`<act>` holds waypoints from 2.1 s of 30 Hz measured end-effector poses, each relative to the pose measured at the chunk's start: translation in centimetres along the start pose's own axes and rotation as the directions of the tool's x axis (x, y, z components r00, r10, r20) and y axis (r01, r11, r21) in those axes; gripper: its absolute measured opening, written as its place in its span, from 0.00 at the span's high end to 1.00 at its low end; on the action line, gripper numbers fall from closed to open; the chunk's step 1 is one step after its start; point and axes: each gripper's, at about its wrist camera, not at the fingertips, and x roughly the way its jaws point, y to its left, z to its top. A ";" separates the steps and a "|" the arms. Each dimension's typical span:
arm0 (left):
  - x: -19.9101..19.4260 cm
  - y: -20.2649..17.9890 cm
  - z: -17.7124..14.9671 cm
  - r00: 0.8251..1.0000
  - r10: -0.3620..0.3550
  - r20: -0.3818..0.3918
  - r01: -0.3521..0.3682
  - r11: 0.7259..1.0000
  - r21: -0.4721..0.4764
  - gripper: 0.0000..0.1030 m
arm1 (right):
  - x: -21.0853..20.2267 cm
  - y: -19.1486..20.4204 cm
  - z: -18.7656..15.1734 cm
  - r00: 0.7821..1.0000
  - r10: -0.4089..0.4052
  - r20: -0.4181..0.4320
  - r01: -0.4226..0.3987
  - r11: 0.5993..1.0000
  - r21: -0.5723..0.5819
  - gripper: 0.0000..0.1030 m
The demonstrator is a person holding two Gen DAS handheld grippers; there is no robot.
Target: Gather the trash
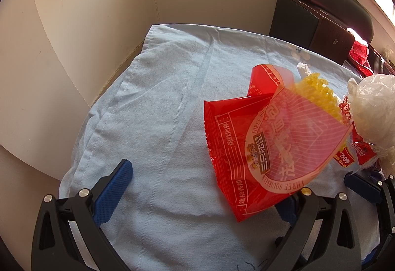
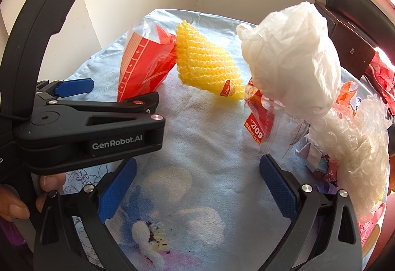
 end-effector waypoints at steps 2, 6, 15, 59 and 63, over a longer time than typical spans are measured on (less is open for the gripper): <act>0.0 0.0 0.0 1.000 0.000 0.000 0.000 1.000 0.000 0.04 | 0.0 0.0 0.0 1.000 0.000 0.000 0.000 1.000 0.000 0.03; 0.0 0.0 0.0 1.000 0.000 0.000 0.000 1.000 0.000 0.04 | 0.0 0.0 0.0 1.000 0.000 0.000 0.000 1.000 0.000 0.03; 0.0 0.0 0.1 1.000 0.000 0.000 0.000 1.000 0.000 0.04 | 0.0 0.0 0.0 1.000 0.000 0.000 0.000 1.000 0.000 0.03; -3.5 0.6 -0.1 0.997 -0.048 0.068 0.048 0.999 0.007 0.15 | -4.9 -0.1 -2.0 0.990 -0.102 0.100 0.095 0.993 0.074 0.03; -5.4 0.3 -0.6 0.992 -0.055 0.112 0.053 0.998 0.028 0.15 | -7.1 -0.3 -3.3 0.973 -0.143 0.181 0.125 0.986 0.110 0.03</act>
